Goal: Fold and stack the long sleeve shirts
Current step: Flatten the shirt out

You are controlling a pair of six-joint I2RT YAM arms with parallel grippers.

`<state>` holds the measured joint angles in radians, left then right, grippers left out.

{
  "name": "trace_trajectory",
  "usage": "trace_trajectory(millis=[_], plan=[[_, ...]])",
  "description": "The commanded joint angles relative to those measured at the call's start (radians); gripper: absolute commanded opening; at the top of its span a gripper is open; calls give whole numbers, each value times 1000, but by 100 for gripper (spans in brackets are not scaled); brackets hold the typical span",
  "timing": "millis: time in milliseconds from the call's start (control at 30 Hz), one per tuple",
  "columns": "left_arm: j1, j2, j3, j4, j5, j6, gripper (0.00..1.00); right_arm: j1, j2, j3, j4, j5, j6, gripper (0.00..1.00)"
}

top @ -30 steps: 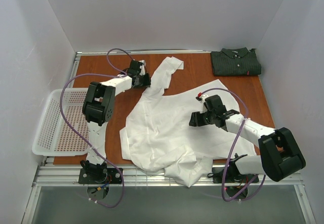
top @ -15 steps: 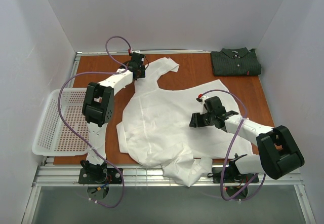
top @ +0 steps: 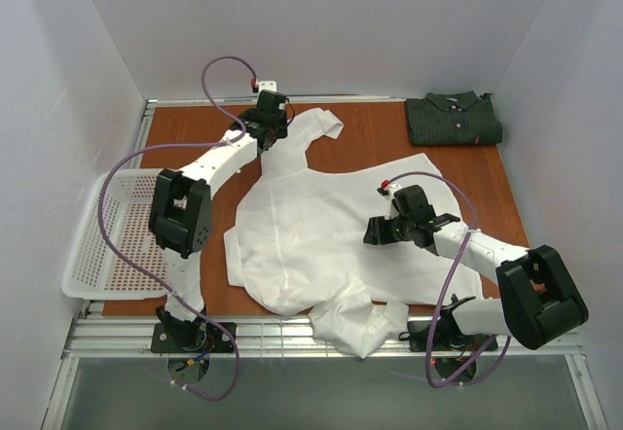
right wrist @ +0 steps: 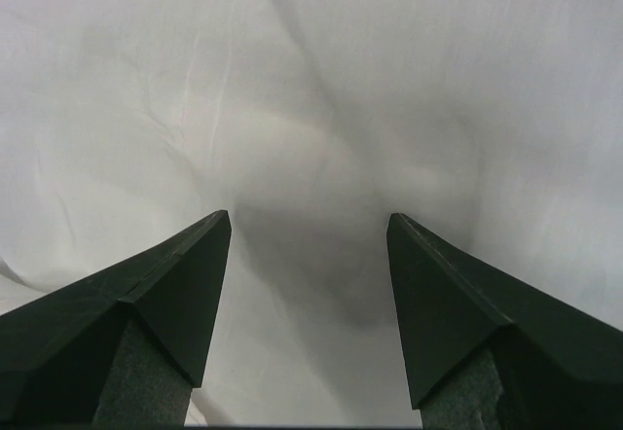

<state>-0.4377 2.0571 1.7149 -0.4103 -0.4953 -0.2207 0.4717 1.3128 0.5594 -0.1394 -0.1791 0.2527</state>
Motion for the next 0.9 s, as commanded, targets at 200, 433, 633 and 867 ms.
trace_trajectory(millis=[200, 433, 633, 867], plan=[[138, -324, -369, -16, 277, -321, 59, 30, -52, 40, -42, -5, -46, 61], [243, -304, -569, 191, 494, -382, 49, 54, -55, 36, -42, -22, -47, 60], [248, -217, -595, 366, 635, -352, 48, 64, -53, 33, -42, -25, -47, 60], [248, -157, -597, 481, 777, -348, 50, 68, -44, 33, -43, -23, -49, 60]])
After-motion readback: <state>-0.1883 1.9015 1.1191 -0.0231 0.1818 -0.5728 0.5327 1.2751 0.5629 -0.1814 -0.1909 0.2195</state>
